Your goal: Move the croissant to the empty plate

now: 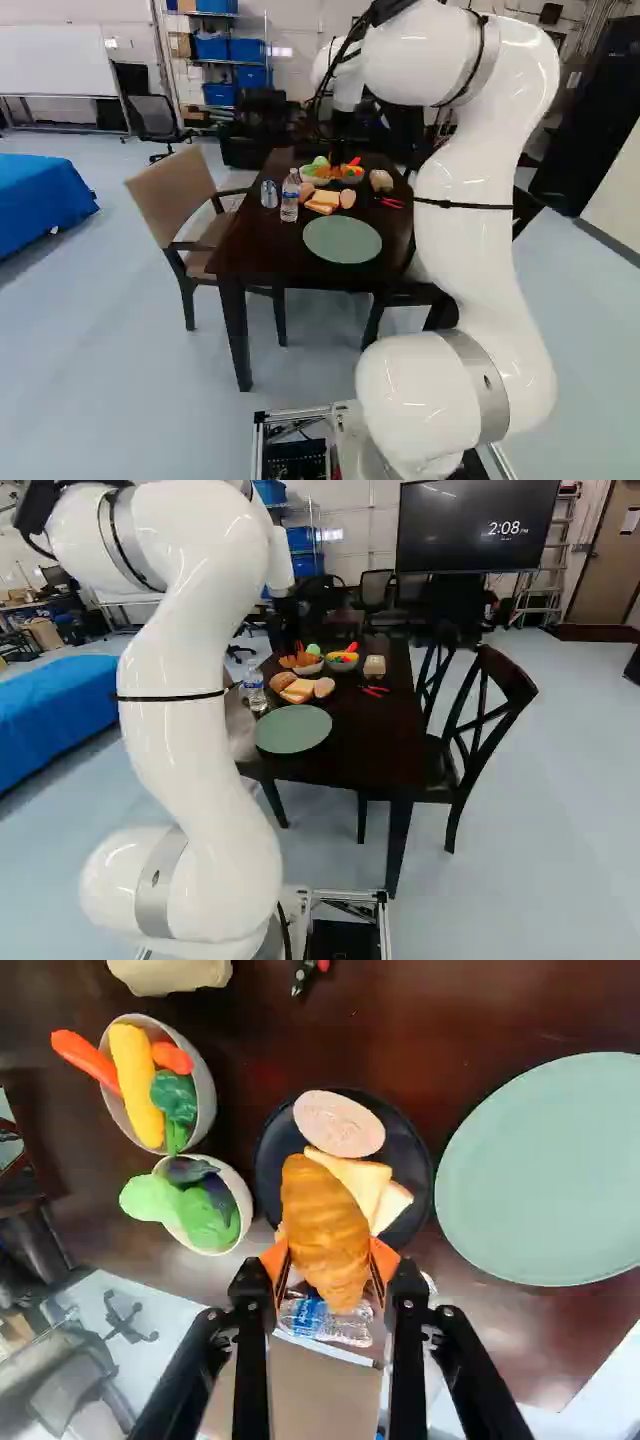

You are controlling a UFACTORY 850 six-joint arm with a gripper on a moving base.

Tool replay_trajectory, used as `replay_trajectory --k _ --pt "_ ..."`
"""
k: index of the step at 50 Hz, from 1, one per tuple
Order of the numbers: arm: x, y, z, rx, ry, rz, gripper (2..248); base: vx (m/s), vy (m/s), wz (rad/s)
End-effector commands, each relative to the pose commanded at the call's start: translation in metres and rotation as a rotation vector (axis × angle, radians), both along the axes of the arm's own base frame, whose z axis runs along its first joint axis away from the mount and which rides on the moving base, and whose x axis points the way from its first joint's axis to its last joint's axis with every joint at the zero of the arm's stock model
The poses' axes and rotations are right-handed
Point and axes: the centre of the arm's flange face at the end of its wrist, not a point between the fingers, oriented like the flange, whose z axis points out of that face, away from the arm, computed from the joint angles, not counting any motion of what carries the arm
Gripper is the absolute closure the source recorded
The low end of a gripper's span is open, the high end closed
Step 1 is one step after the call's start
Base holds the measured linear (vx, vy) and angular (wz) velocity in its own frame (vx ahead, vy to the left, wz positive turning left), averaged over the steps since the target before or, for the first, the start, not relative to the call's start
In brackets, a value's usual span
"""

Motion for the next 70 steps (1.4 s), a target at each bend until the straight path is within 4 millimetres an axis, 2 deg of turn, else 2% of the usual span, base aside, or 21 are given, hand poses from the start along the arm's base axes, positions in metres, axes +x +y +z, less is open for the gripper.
replay_trajectory --k 12,70 --pt "-0.016 -0.011 0.001 0.0 0.014 -0.017 126 0.0 0.0 0.0" --pt "-0.106 -0.027 0.002 0.001 0.069 -0.047 126 0.0 0.0 0.0"
